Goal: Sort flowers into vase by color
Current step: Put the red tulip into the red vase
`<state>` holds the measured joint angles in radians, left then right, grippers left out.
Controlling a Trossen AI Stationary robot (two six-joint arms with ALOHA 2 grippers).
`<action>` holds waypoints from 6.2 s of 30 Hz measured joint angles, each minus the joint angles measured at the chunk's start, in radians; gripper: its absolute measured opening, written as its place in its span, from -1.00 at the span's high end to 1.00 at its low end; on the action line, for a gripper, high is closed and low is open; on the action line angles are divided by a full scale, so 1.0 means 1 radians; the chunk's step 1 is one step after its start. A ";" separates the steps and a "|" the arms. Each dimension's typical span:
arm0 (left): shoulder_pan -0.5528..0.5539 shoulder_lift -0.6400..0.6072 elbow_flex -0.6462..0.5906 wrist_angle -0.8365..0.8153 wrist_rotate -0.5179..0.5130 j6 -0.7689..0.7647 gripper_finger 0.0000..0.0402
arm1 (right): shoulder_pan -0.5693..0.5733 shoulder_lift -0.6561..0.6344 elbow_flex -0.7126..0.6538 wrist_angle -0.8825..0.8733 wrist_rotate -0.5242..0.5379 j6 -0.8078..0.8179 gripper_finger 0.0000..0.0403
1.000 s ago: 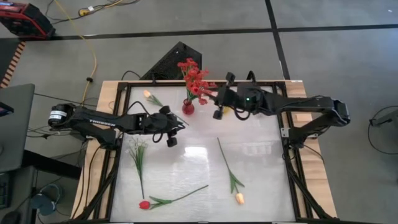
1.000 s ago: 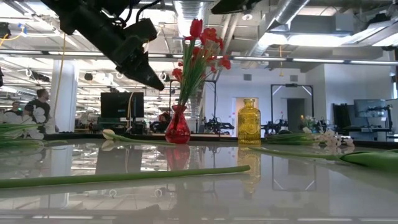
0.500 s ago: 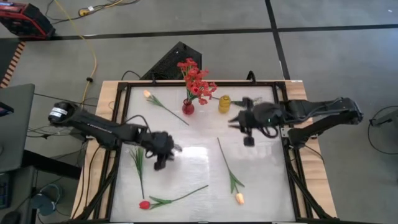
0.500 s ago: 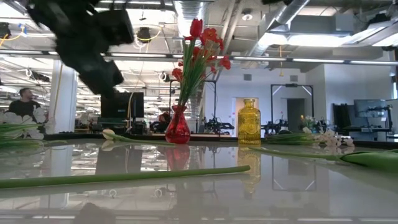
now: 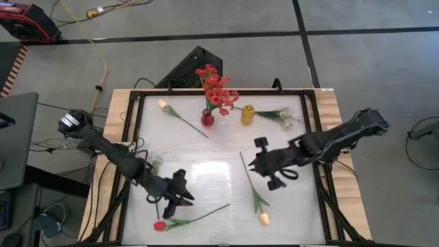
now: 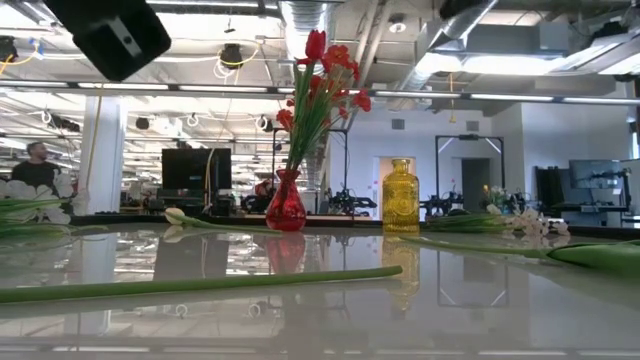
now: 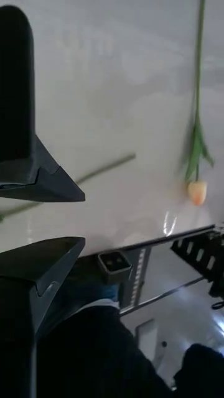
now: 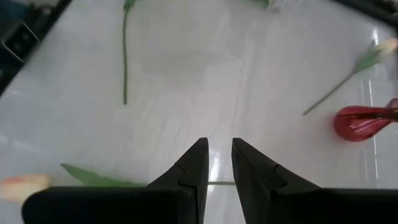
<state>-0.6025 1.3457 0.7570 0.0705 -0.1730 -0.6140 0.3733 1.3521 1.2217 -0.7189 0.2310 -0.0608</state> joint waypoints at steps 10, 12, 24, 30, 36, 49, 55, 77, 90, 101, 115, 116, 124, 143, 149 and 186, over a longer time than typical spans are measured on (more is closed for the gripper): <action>-0.051 0.337 0.245 -0.090 0.034 -0.134 0.56 | 0.021 0.168 0.000 0.017 -0.043 -0.032 0.52; -0.074 0.394 0.293 -0.089 0.017 -0.169 0.56 | 0.027 0.195 0.000 0.025 -0.063 -0.047 0.52; -0.140 0.650 0.542 -0.273 -0.175 -0.221 0.56 | 0.147 0.272 0.000 0.038 -0.130 0.012 0.52; -0.144 0.687 0.605 -0.504 -0.128 -0.264 0.56 | 0.213 0.271 0.000 0.071 -0.121 0.083 0.52; -0.156 0.685 0.601 -0.535 -0.129 -0.219 0.56 | 0.245 0.271 0.000 0.079 -0.038 0.114 0.52; -0.162 0.683 0.602 -0.681 -0.151 -0.315 0.56 | 0.190 0.271 0.000 0.091 -0.021 0.057 0.52; -0.163 0.682 0.620 -0.663 -0.201 -0.245 0.56 | 0.179 0.271 0.000 0.086 -0.024 0.026 0.52; -0.103 0.675 0.585 -0.804 -0.089 -0.349 0.99 | 0.147 0.207 -0.180 0.172 -0.023 0.053 0.52; 0.099 0.526 0.577 -0.886 -0.374 -0.092 1.00 | 0.026 -0.089 -0.481 0.456 0.116 -0.043 0.52; 0.255 0.342 0.325 -0.587 -0.283 0.031 1.00 | -0.059 -0.103 -0.492 0.714 0.109 -0.281 0.52; 0.310 0.144 0.086 -0.004 -0.228 -0.122 1.00 | -0.078 0.173 -0.414 1.068 0.199 -0.767 0.51; 0.314 0.145 0.086 -0.005 -0.227 -0.132 1.00 | -0.070 0.200 -0.397 1.064 0.242 -0.782 0.51; 0.359 0.144 0.086 -0.007 -0.155 -0.139 1.00 | -0.029 0.396 -0.223 0.962 0.519 -0.940 0.25; 0.369 0.144 0.086 0.007 -0.193 0.061 0.86 | -0.013 0.420 -0.151 0.661 0.390 -0.591 0.88; 0.373 0.069 0.092 0.001 -0.398 0.289 0.67 | -0.045 0.282 -0.203 0.576 0.109 -0.383 0.88; 0.446 0.372 0.166 0.941 -0.063 0.761 0.01 | -0.180 0.117 -0.795 2.138 -0.128 -0.040 0.87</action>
<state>-0.1566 1.7178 0.9231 1.0114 -0.2359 0.1466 0.1929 1.4694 0.4267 1.4189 0.1032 -0.1012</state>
